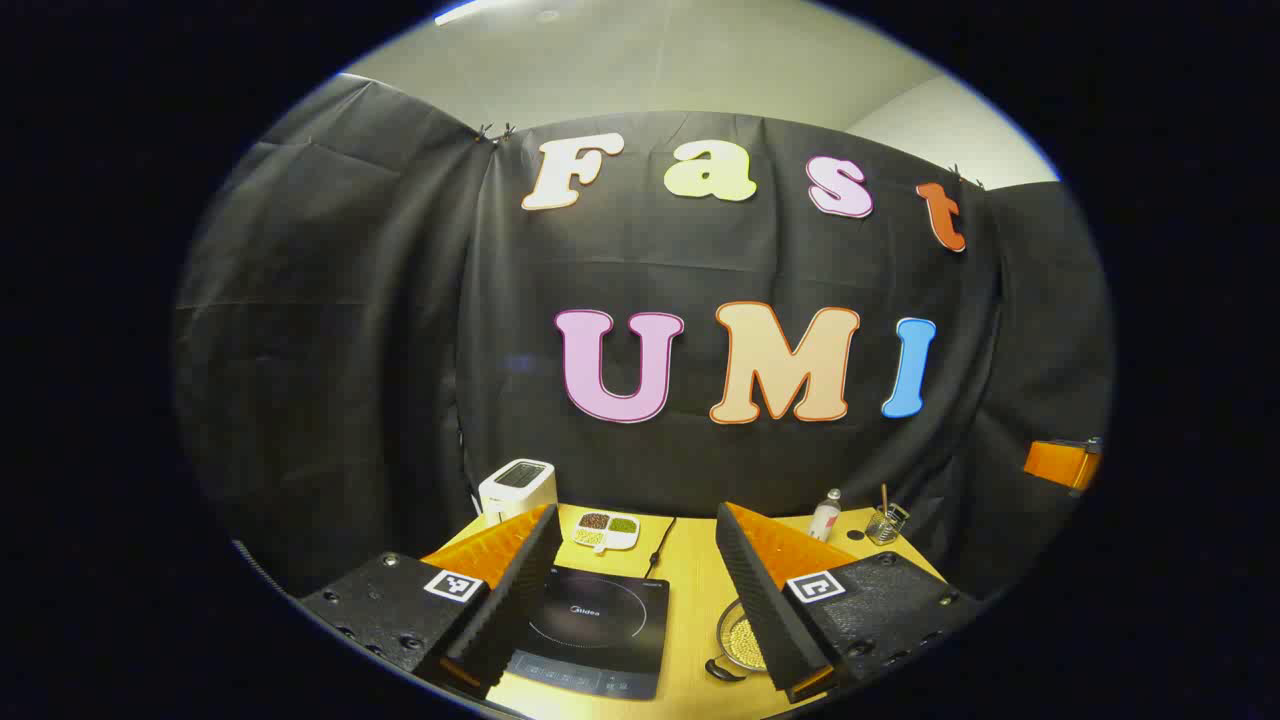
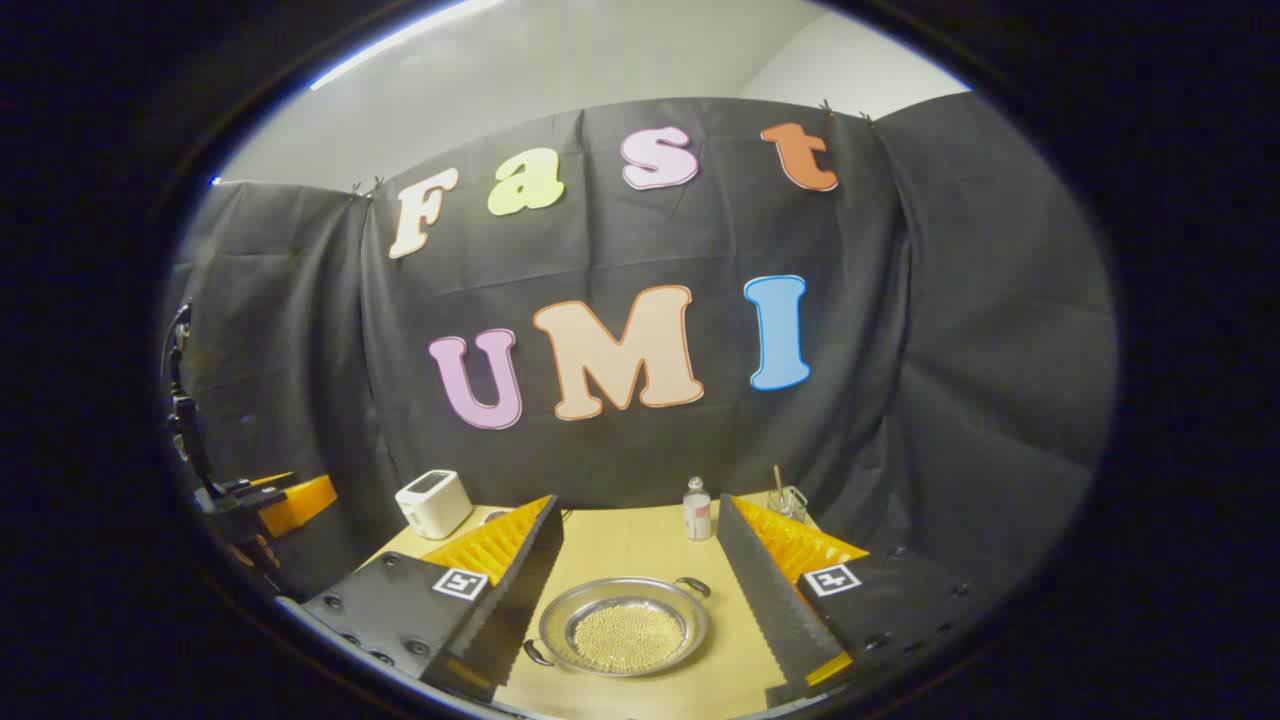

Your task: First push the handle of the pot to place it horizontally, then grasp the pot with both hands and set it on the induction cooktop.

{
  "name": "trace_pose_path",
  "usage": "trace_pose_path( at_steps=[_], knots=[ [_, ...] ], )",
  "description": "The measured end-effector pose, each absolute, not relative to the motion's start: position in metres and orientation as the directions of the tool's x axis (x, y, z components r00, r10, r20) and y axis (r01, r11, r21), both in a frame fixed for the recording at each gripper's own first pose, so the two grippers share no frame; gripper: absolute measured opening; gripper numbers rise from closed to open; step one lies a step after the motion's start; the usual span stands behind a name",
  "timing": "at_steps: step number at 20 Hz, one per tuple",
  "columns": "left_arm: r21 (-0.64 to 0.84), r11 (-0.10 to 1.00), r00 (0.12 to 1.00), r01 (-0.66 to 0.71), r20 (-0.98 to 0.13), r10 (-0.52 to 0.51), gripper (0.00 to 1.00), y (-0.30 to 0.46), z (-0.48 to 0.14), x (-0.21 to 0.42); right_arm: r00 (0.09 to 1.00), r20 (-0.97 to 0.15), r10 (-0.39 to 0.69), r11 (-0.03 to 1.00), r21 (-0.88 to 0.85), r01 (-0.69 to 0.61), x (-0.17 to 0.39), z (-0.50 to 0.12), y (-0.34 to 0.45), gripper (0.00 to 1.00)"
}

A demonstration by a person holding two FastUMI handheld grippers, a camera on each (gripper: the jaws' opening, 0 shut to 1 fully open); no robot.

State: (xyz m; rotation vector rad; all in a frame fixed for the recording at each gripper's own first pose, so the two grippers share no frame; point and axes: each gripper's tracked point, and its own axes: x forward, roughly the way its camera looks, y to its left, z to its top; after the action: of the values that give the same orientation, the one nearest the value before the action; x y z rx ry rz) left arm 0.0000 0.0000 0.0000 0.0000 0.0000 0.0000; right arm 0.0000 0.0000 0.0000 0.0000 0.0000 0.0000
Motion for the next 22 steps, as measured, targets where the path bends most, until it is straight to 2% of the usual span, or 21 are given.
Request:
trace_pose_path(
  at_steps=[2,3,4,5,7,8,11,12,13,14,15,16,17,19,20,21,22],
  knots=[
    [0.003,1.0,1.0,-0.007,0.004,0.007,0.95,-0.002,0.001,0.001,1.0,-0.005,0.003,1.0,0.002,-0.003,0.003,-0.001,-0.004,0.94],
    [0.004,1.0,1.0,-0.01,0.004,0.01,0.91,-0.002,0.001,0.0,1.0,-0.007,0.007,1.0,0.005,-0.007,0.005,-0.002,-0.005,0.94],
    [0.007,1.0,1.0,-0.016,0.003,0.016,0.95,-0.003,0.0,0.0,1.0,-0.01,0.011,1.0,0.008,-0.011,0.007,-0.003,-0.006,0.94],
    [0.012,1.0,1.0,-0.023,0.0,0.023,0.91,-0.004,0.0,-0.001,1.0,-0.012,0.014,1.0,0.011,-0.014,0.009,-0.004,-0.008,0.94],
    [0.017,0.999,0.999,-0.041,-0.005,0.041,0.95,-0.002,-0.001,-0.003,1.0,-0.016,0.017,1.0,0.015,-0.017,0.012,-0.006,-0.013,0.94],
    [0.017,0.999,0.999,-0.052,-0.006,0.052,0.91,-0.002,-0.002,-0.004,1.0,-0.017,0.019,1.0,0.016,-0.019,0.014,-0.005,-0.015,0.94],
    [0.012,0.997,0.997,-0.076,-0.02,0.077,0.91,-0.002,-0.006,-0.005,0.999,-0.027,0.032,0.999,0.017,-0.031,0.019,-0.01,-0.021,0.94],
    [0.013,0.996,0.996,-0.084,-0.022,0.084,0.95,-0.002,-0.007,-0.006,0.999,-0.032,0.037,0.999,0.019,-0.036,0.021,-0.011,-0.022,0.94],
    [0.016,0.996,0.995,-0.092,-0.02,0.093,0.91,-0.003,-0.006,-0.007,0.998,-0.036,0.042,0.999,0.022,-0.042,0.023,-0.014,-0.024,0.94],
    [0.018,0.995,0.994,-0.102,-0.025,0.102,0.91,-0.003,-0.007,-0.009,0.998,-0.041,0.049,0.999,0.026,-0.048,0.025,-0.015,-0.025,0.94],
    [0.019,0.994,0.994,-0.104,-0.023,0.104,0.95,-0.006,-0.005,-0.011,0.997,-0.049,0.056,0.998,0.029,-0.055,0.027,-0.019,-0.027,0.94],
    [0.017,0.994,0.994,-0.106,-0.019,0.107,0.95,-0.009,-0.003,-0.012,0.996,-0.057,0.063,0.998,0.029,-0.061,0.029,-0.023,-0.028,0.94],
    [0.018,0.994,0.994,-0.11,-0.013,0.111,0.91,-0.012,-0.001,-0.014,0.995,-0.067,0.069,0.997,0.03,-0.068,0.03,-0.028,-0.029,0.94],
    [0.025,0.992,0.992,-0.125,-0.004,0.125,0.91,-0.015,0.0,-0.018,0.992,-0.084,0.09,0.996,0.036,-0.087,0.031,-0.035,-0.03,0.93],
    [0.029,0.991,0.991,-0.133,0.0,0.133,0.95,-0.016,-0.001,-0.021,0.991,-0.091,0.1,0.995,0.04,-0.096,0.031,-0.037,-0.03,0.92],
    [0.031,0.989,0.99,-0.143,0.001,0.144,0.91,-0.017,-0.002,-0.024,0.989,-0.098,0.111,0.993,0.044,-0.107,0.034,-0.041,-0.03,0.89],
    [0.031,0.988,0.988,-0.154,0.001,0.154,0.95,-0.017,-0.004,-0.028,0.987,-0.103,0.122,0.992,0.047,-0.118,0.034,-0.044,-0.031,0.89]
  ],
)
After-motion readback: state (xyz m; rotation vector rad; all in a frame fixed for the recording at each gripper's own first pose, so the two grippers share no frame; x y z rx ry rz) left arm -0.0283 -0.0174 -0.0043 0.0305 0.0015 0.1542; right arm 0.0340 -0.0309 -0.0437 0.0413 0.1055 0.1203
